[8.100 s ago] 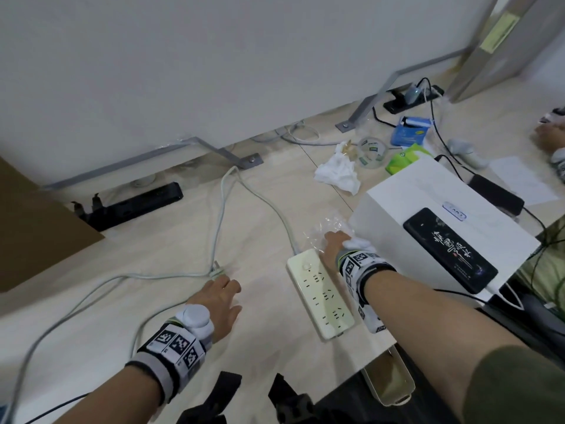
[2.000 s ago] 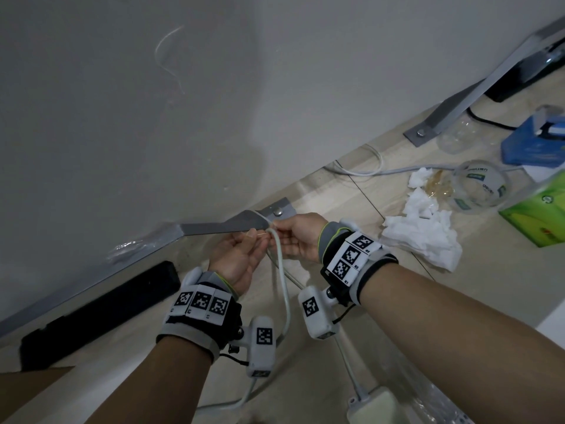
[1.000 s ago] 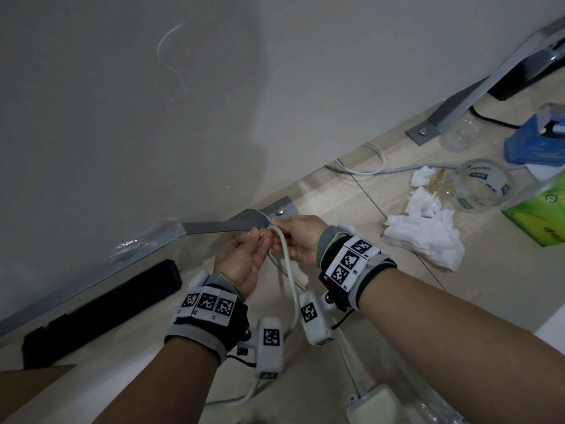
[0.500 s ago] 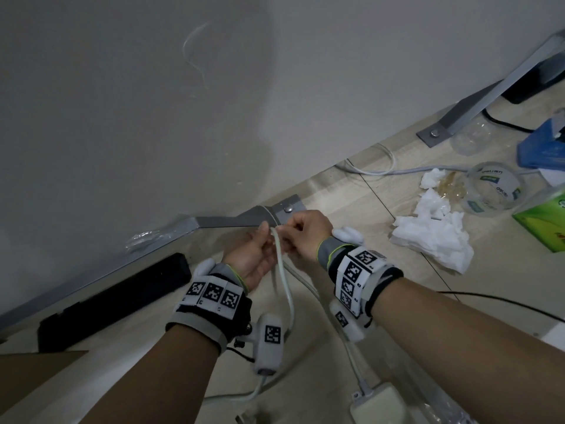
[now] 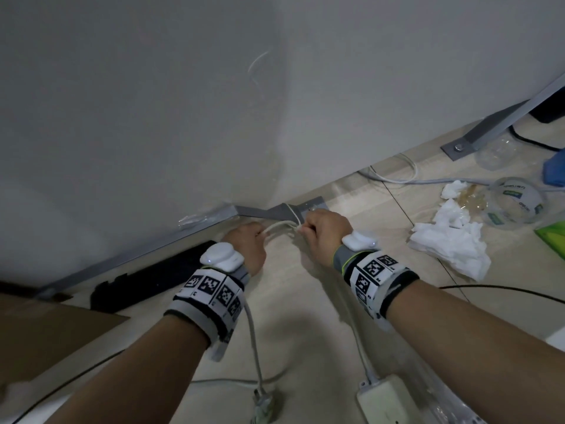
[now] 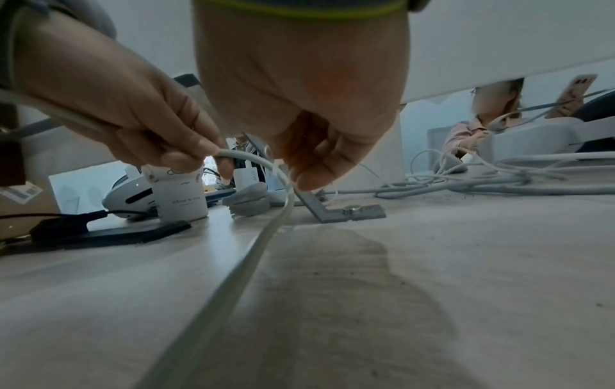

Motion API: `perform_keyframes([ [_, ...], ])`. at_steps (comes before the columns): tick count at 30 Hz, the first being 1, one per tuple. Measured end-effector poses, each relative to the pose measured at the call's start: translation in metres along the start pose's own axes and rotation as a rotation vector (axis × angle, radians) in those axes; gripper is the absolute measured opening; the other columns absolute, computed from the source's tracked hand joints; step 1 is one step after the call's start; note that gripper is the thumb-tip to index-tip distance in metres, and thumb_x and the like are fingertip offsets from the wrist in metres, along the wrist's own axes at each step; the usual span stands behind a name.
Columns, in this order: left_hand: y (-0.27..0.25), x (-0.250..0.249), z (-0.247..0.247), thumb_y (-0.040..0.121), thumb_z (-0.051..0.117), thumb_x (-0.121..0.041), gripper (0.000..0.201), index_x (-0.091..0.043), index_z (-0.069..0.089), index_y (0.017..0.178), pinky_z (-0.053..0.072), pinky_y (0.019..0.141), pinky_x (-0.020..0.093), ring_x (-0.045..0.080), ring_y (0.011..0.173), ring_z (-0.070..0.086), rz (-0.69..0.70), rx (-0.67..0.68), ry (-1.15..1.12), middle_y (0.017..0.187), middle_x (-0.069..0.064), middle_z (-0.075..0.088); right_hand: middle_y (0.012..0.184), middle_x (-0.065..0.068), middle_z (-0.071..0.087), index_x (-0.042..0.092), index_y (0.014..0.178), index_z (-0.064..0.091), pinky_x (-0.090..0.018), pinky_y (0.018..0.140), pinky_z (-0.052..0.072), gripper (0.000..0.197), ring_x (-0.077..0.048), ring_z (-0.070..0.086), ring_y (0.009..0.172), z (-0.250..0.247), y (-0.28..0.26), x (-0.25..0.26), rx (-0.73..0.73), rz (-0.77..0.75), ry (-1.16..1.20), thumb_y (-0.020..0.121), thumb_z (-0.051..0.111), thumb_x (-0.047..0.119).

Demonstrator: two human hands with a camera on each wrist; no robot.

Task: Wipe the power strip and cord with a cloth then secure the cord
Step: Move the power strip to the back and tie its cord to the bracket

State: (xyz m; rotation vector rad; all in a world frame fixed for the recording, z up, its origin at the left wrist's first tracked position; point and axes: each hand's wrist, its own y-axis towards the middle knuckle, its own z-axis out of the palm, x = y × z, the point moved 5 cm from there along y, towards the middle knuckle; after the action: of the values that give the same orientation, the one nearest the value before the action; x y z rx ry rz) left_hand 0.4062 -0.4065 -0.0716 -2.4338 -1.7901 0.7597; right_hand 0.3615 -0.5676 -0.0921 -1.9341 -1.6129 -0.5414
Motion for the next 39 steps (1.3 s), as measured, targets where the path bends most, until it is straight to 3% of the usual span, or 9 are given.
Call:
perform_keyframes([
  [4, 0.004, 0.000, 0.003, 0.095, 0.045, -0.017, 0.022, -0.016, 0.062, 0.108, 0.045, 0.078, 0.032, 0.030, 0.095, 0.062, 0.014, -0.047, 0.106, 0.104, 0.010, 0.068, 0.080, -0.002, 0.054, 0.019, 0.071, 0.050, -0.028, 0.061, 0.036, 0.019, -0.025, 0.054, 0.072, -0.004, -0.003, 0.013, 0.017, -0.101, -0.072, 0.090, 0.054, 0.020],
  [8, -0.001, -0.008, 0.002, 0.095, 0.046, -0.013, 0.024, -0.015, 0.067, 0.106, 0.038, 0.069, 0.023, 0.024, 0.090, 0.063, 0.065, -0.092, -0.088, 0.100, 0.005, 0.070, 0.088, -0.012, 0.062, 0.008, 0.080, 0.060, -0.030, 0.065, 0.043, 0.013, -0.030, 0.057, 0.076, 0.004, -0.019, 0.037, 0.015, -0.196, -0.122, 0.089, 0.053, 0.015],
  [11, 0.004, -0.016, 0.004, 0.096, 0.044, -0.015, 0.026, -0.008, 0.069, 0.092, 0.037, 0.068, 0.026, 0.023, 0.080, 0.060, 0.065, -0.095, -0.065, 0.092, 0.009, 0.070, 0.089, -0.016, 0.064, 0.003, 0.082, 0.062, -0.027, 0.064, 0.036, 0.012, -0.034, 0.060, 0.076, 0.016, -0.029, 0.047, -0.014, -0.212, -0.094, 0.088, 0.055, 0.011],
  [16, 0.005, -0.006, 0.002, 0.097, 0.046, -0.032, 0.032, -0.014, 0.071, 0.090, 0.042, 0.066, 0.028, 0.024, 0.076, 0.062, 0.084, -0.180, -0.090, 0.086, 0.006, 0.071, 0.085, -0.007, 0.060, 0.012, 0.078, 0.058, -0.029, 0.061, 0.038, 0.013, -0.027, 0.055, 0.072, -0.019, -0.013, 0.028, -0.091, -0.147, -0.167, 0.089, 0.053, 0.019],
  [19, 0.003, -0.004, 0.000, 0.095, 0.048, -0.036, 0.029, -0.019, 0.072, 0.095, 0.039, 0.065, 0.025, 0.020, 0.071, 0.059, 0.059, -0.206, -0.123, 0.084, 0.002, 0.072, 0.079, -0.004, 0.056, 0.016, 0.071, 0.050, -0.028, 0.057, 0.029, 0.016, -0.024, 0.045, 0.064, -0.040, 0.001, 0.033, -0.135, -0.179, -0.241, 0.086, 0.055, 0.017],
  [23, 0.005, -0.004, -0.007, 0.092, 0.052, -0.034, 0.032, -0.016, 0.071, 0.074, 0.037, 0.056, 0.024, 0.019, 0.058, 0.055, 0.016, -0.207, -0.100, 0.061, -0.001, 0.062, 0.074, -0.007, 0.058, 0.012, 0.067, 0.054, -0.027, 0.053, 0.030, 0.012, -0.028, 0.051, 0.058, -0.048, 0.013, 0.043, -0.180, -0.231, -0.272, 0.076, 0.058, 0.006],
  [27, 0.004, -0.010, -0.008, 0.088, 0.054, -0.030, 0.049, -0.015, 0.044, 0.042, 0.033, 0.052, 0.023, 0.020, 0.049, 0.047, -0.064, -0.175, -0.123, 0.043, -0.006, 0.045, 0.069, -0.001, 0.050, 0.021, 0.063, 0.041, -0.026, 0.053, 0.027, 0.027, -0.024, 0.041, 0.054, -0.051, 0.014, 0.045, -0.263, -0.228, -0.233, 0.076, 0.060, 0.007],
  [31, -0.001, -0.014, -0.010, 0.088, 0.054, -0.027, 0.048, -0.015, 0.043, 0.043, 0.029, 0.052, 0.022, 0.017, 0.047, 0.041, -0.097, -0.179, -0.157, 0.042, -0.007, 0.039, 0.069, -0.003, 0.051, 0.018, 0.065, 0.045, -0.027, 0.053, 0.028, 0.022, -0.022, 0.040, 0.056, -0.037, -0.004, 0.037, -0.226, -0.225, -0.239, 0.079, 0.059, 0.010],
  [39, 0.002, -0.017, -0.007, 0.087, 0.053, -0.029, 0.046, -0.013, 0.047, 0.045, 0.021, 0.043, 0.021, 0.016, 0.045, 0.039, -0.161, -0.186, -0.152, 0.043, -0.004, 0.041, 0.062, -0.010, 0.056, 0.009, 0.059, 0.053, -0.023, 0.045, 0.030, 0.024, -0.027, 0.051, 0.046, 0.012, -0.038, 0.045, -0.153, -0.356, -0.238, 0.061, 0.075, 0.002],
])
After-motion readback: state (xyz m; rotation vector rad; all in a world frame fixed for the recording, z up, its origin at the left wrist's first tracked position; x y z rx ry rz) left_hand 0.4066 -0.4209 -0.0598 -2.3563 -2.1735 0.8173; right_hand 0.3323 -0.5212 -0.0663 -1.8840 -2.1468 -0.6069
